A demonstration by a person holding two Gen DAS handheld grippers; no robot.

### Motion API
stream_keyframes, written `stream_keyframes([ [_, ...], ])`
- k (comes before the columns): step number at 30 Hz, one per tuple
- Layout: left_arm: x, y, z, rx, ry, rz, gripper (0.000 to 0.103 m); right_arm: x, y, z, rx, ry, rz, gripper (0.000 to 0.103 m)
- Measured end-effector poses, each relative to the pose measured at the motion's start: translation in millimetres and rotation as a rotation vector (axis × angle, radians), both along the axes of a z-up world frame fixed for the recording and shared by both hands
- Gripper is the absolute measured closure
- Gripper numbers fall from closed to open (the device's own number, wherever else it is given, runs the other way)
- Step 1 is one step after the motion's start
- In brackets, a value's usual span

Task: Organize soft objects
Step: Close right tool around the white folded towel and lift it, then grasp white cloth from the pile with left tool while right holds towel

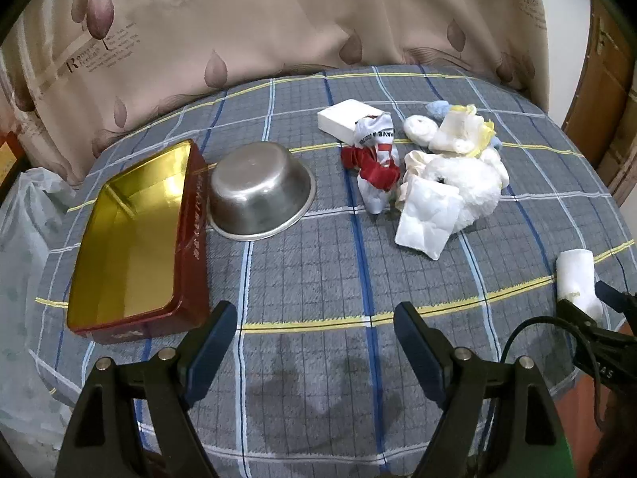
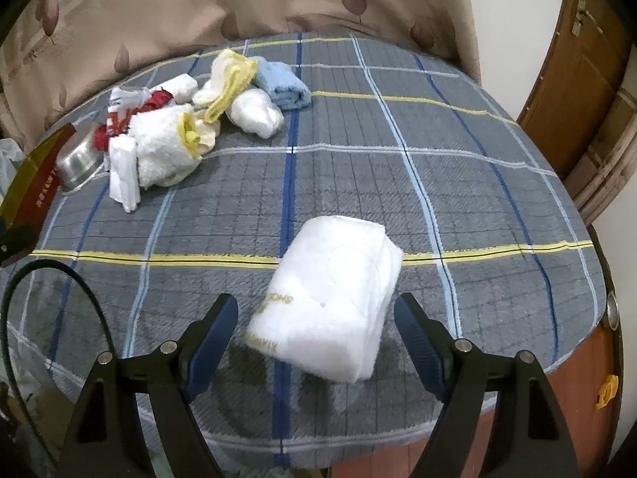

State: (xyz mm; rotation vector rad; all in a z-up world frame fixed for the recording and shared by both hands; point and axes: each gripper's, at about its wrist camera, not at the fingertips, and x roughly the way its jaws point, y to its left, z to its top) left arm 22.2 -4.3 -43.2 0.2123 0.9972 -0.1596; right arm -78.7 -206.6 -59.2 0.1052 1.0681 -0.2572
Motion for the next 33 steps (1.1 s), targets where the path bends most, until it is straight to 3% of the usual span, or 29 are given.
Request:
stream_keyframes([
  [15, 23, -25, -16, -0.018, 0.026, -0.119, 0.02, 17, -10, -14, 0.028, -0.001, 0.014, 0.045],
  [23, 38, -49, -29, -0.051, 0.076, -0.201, 0.02, 17, -14, -11, 0.023, -0.014, 0.026, 0.066],
  [33, 57, -69, -38, -0.11, 0.124, -0.26, 0.02, 16, -18, -9, 0.068, -0.014, 0.019, 0.067],
])
